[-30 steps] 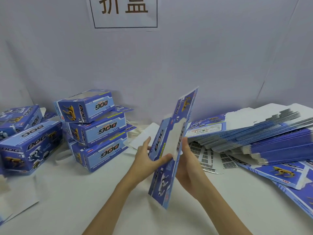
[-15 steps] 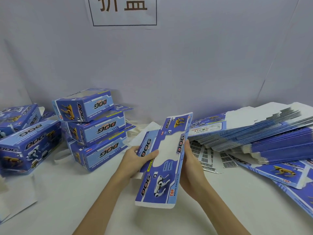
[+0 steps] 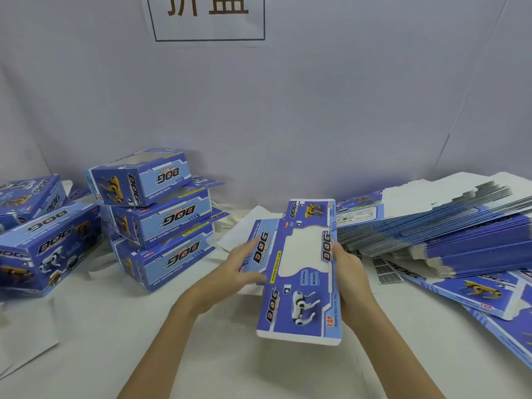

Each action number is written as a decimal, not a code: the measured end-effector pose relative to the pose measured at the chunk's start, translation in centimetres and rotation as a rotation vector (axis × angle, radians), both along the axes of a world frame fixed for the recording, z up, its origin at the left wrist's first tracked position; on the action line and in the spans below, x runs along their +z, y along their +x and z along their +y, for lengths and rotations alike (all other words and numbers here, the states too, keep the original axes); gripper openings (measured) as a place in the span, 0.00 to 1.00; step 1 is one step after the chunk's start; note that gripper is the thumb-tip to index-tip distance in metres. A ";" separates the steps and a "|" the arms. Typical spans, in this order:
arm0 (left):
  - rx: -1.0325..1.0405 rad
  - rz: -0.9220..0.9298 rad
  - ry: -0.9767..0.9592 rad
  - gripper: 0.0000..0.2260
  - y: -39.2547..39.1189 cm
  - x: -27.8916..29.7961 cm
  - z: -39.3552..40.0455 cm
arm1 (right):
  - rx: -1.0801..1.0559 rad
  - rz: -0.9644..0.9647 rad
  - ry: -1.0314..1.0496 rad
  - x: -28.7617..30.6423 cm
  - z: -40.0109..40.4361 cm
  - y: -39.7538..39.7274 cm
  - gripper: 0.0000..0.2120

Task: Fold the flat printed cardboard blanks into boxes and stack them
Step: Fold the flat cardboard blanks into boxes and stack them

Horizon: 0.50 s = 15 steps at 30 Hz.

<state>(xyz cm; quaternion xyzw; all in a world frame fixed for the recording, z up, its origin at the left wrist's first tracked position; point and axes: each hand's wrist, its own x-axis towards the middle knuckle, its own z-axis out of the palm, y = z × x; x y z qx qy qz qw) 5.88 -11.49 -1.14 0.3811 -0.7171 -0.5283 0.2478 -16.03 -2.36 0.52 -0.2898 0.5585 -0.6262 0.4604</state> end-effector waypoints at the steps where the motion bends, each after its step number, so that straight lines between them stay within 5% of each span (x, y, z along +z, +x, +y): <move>1: -0.075 -0.047 -0.022 0.33 0.3 0.0 0.0 | -0.015 -0.006 0.017 0.0 0.0 -0.5 0.19; 7: -0.183 -0.150 -0.178 0.26 1.1 0.6 0.6 | -0.009 -0.049 0.084 0.0 0.3 -2.1 0.19; 15: -0.177 -0.076 -0.107 0.15 1.3 1.2 0.7 | 0.067 -0.241 -0.017 -0.8 -0.2 -2.3 0.20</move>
